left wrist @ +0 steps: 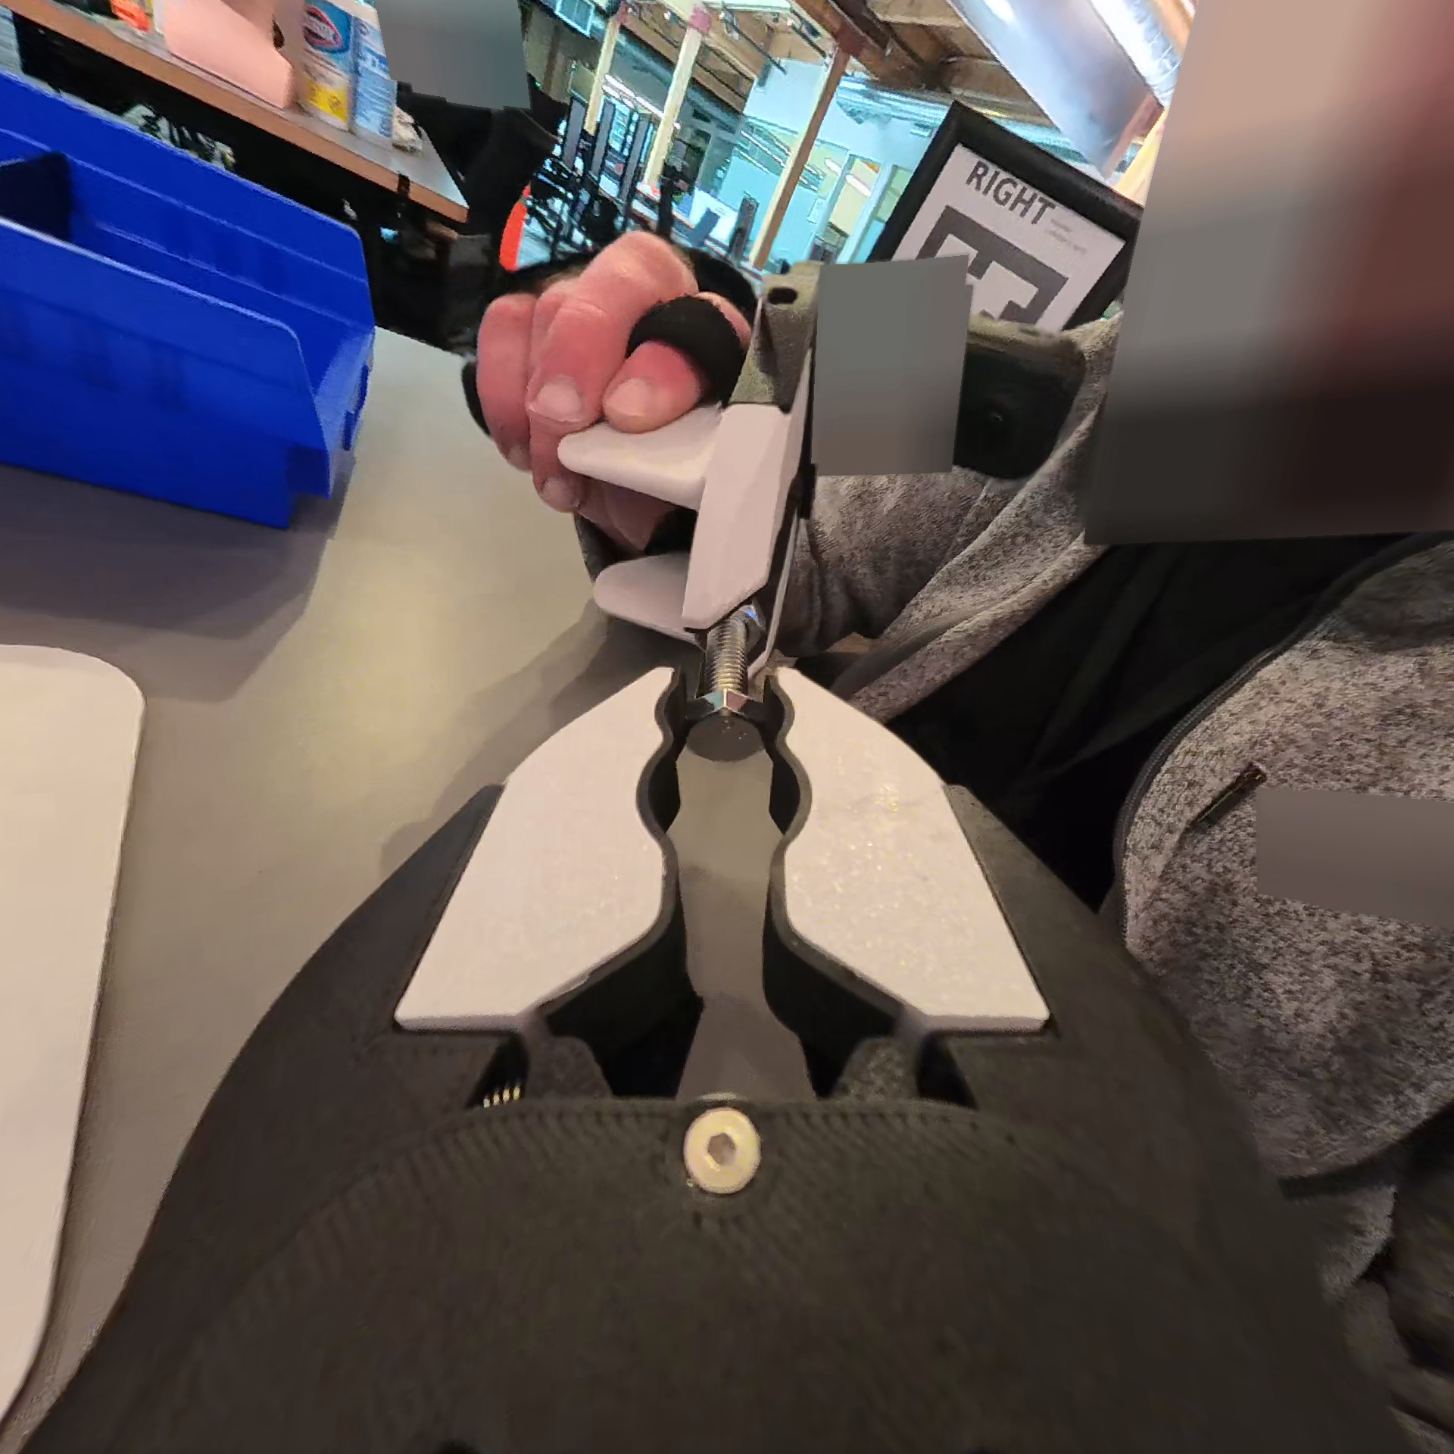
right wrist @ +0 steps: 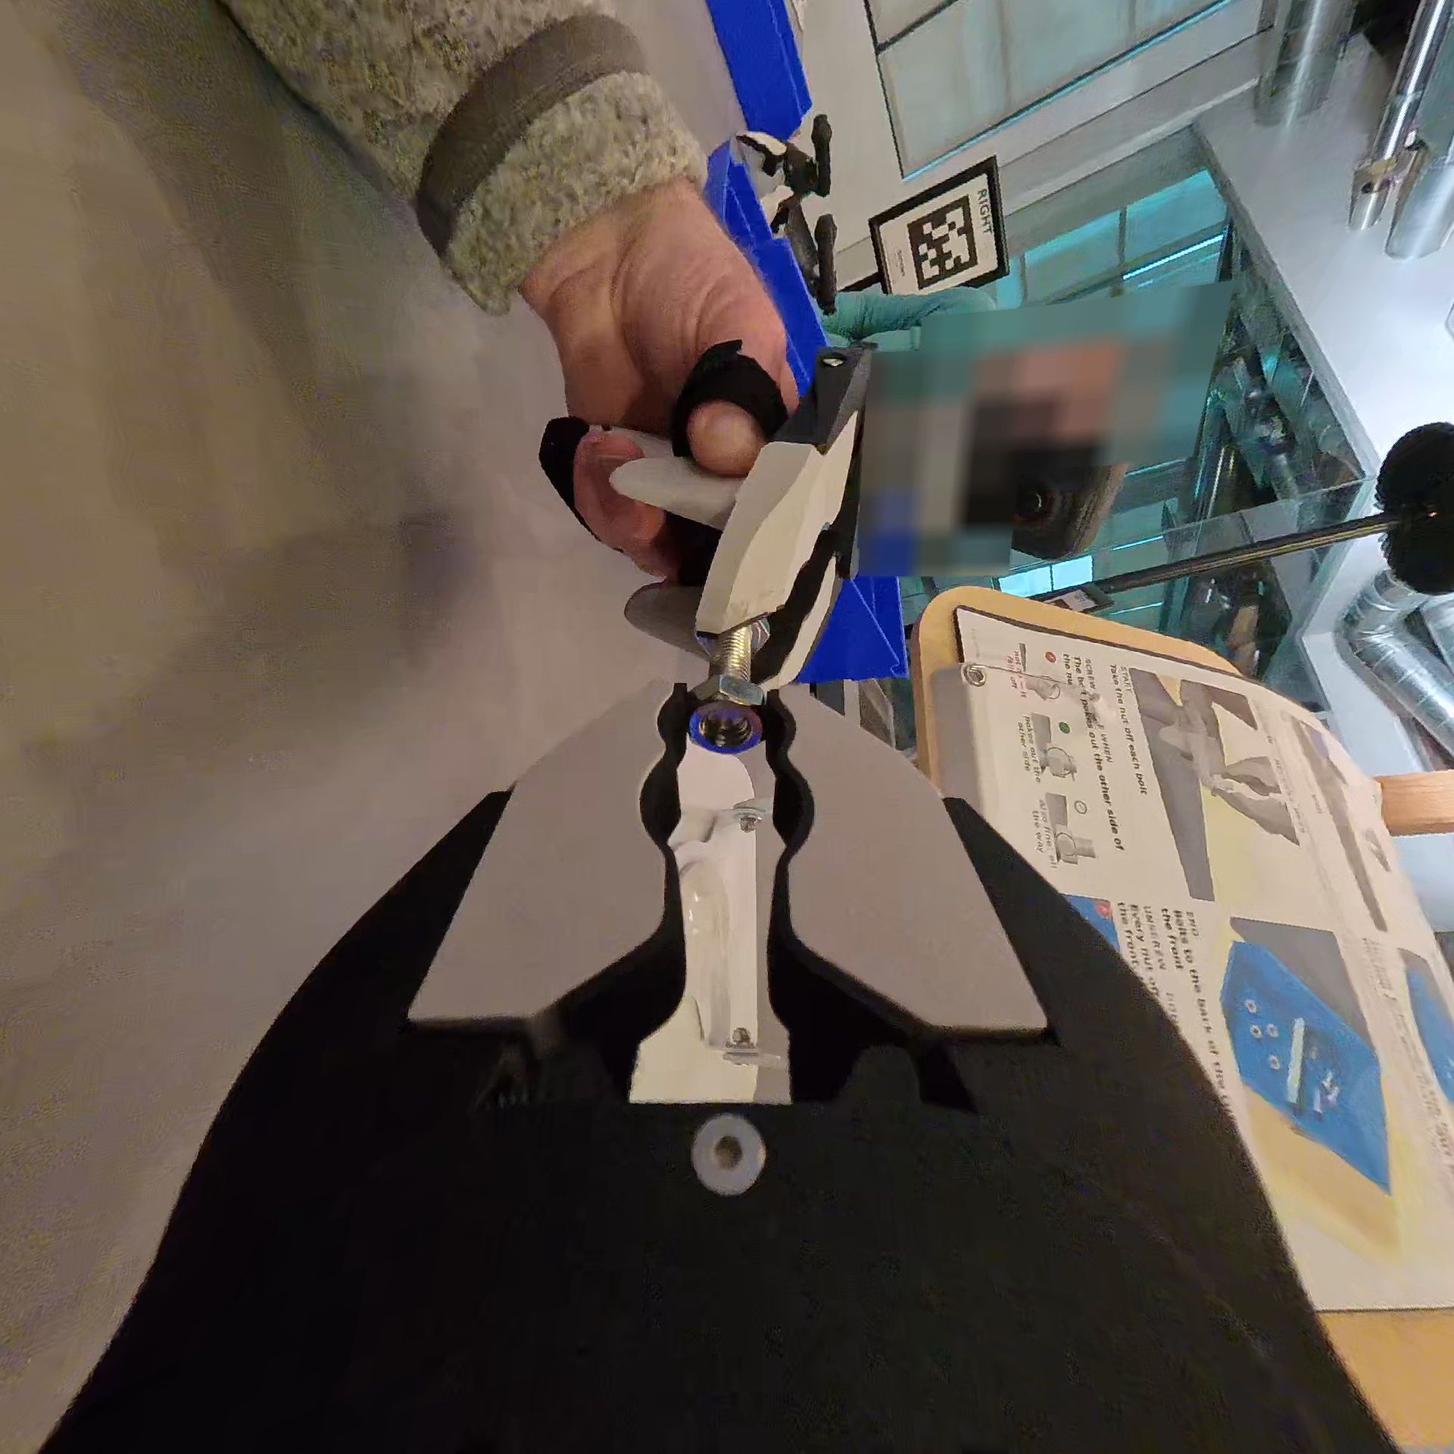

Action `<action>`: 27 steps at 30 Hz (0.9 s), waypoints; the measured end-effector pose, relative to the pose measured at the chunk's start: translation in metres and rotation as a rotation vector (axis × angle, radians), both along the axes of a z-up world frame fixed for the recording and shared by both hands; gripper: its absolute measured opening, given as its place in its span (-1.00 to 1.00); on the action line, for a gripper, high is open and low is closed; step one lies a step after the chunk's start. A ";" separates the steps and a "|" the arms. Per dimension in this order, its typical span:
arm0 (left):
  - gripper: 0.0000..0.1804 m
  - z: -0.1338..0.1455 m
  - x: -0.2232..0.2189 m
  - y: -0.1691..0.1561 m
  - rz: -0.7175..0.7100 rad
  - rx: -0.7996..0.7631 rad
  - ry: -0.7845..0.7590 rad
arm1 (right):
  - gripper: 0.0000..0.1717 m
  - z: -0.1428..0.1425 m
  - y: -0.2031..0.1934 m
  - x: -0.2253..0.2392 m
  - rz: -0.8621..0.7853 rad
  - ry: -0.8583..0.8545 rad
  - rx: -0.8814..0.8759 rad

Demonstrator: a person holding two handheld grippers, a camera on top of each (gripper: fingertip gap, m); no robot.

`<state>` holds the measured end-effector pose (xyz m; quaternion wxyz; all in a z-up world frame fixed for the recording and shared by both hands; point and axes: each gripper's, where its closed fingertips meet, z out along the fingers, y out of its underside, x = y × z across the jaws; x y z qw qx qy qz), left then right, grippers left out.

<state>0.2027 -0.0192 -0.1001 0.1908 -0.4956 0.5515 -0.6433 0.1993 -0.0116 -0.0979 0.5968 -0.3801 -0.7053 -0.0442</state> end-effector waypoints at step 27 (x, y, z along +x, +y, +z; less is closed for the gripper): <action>-0.80 0.004 0.005 0.035 0.358 0.658 0.016 | -0.77 0.010 0.020 0.009 0.228 0.650 -1.494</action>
